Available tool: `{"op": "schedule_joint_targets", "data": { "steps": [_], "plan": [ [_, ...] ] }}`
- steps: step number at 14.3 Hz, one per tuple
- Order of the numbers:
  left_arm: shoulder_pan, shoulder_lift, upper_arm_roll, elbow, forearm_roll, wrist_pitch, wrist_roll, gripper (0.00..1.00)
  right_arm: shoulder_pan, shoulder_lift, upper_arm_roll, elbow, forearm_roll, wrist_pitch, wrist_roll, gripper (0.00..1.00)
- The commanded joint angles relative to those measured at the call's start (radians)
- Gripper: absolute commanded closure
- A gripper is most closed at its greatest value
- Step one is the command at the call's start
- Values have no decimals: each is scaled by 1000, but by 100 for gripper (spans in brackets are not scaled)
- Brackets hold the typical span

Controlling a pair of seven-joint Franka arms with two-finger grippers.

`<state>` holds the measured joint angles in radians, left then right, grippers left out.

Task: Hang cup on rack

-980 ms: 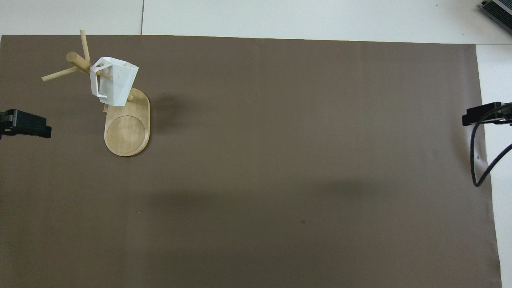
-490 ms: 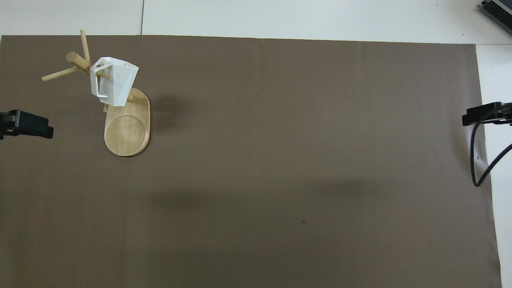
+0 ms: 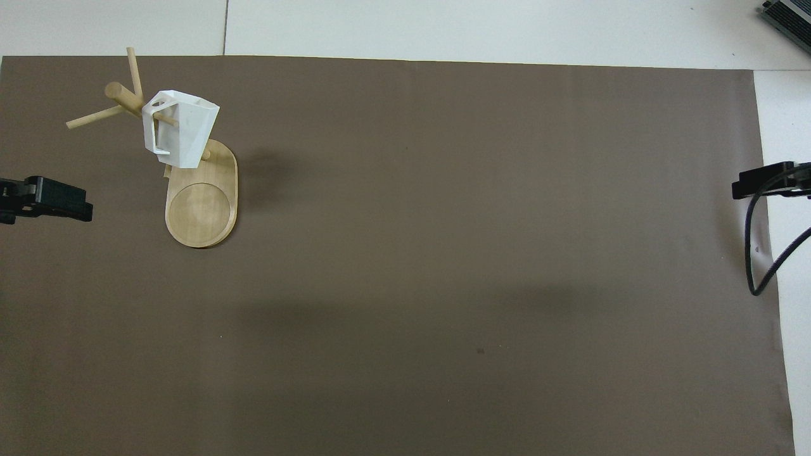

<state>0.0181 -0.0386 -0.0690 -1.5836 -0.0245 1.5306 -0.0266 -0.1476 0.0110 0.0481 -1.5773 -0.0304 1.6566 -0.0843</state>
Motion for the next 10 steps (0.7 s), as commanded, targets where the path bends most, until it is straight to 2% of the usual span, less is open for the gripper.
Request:
{"op": "schedule_joint_targets", "data": {
  "steps": [1,10],
  "plan": [
    [-15,-21,9,-32,-5,23,-10,0,-1,-8,3,-13,-8,5,9,0],
    [-18,-29,11,-44,-3,14,-3,0,-1,-8,4,-12,-6,5,9,0]
  ]
}}
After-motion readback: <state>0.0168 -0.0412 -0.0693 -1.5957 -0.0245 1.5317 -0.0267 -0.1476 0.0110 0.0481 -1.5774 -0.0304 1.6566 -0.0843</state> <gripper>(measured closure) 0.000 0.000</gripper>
